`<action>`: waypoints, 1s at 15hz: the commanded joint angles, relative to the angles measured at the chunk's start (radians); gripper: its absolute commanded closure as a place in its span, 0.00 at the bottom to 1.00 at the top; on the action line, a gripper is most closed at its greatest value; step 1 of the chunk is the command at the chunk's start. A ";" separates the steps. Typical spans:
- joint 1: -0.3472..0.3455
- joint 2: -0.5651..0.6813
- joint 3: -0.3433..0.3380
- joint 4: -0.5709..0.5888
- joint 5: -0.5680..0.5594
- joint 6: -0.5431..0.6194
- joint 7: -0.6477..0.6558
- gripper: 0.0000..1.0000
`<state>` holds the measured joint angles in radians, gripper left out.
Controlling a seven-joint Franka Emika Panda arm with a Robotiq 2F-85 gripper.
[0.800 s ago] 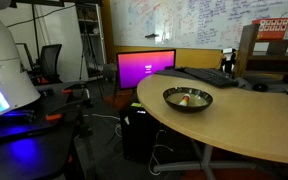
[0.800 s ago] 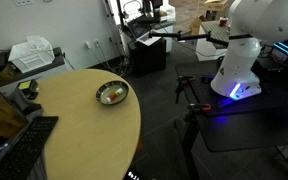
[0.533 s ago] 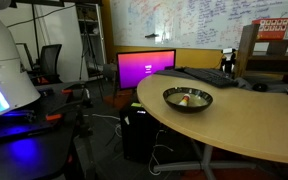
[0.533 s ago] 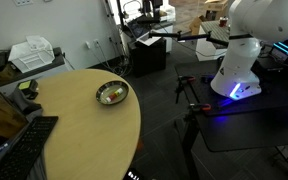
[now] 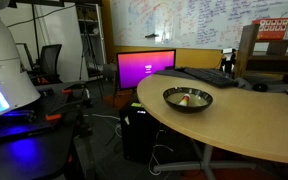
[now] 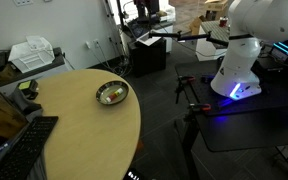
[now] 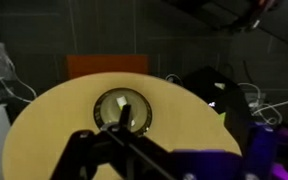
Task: Remove the glue stick from the bowl and place it on the table
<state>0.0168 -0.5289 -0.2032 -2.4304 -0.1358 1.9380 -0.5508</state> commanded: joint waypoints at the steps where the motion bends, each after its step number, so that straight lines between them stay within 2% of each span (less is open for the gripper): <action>1: 0.047 0.151 -0.021 0.020 0.008 0.167 -0.139 0.00; 4: 0.063 0.305 -0.026 0.041 0.076 0.368 -0.243 0.00; 6: 0.050 0.422 -0.012 0.074 0.135 0.450 -0.298 0.00; 10: -0.002 0.645 0.046 0.173 0.203 0.475 -0.369 0.00; 14: -0.070 0.811 0.113 0.286 0.159 0.469 -0.306 0.00; 15: -0.085 0.821 0.126 0.312 0.170 0.423 -0.283 0.00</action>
<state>-0.0163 0.2444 -0.1224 -2.1981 0.0396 2.4210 -0.8779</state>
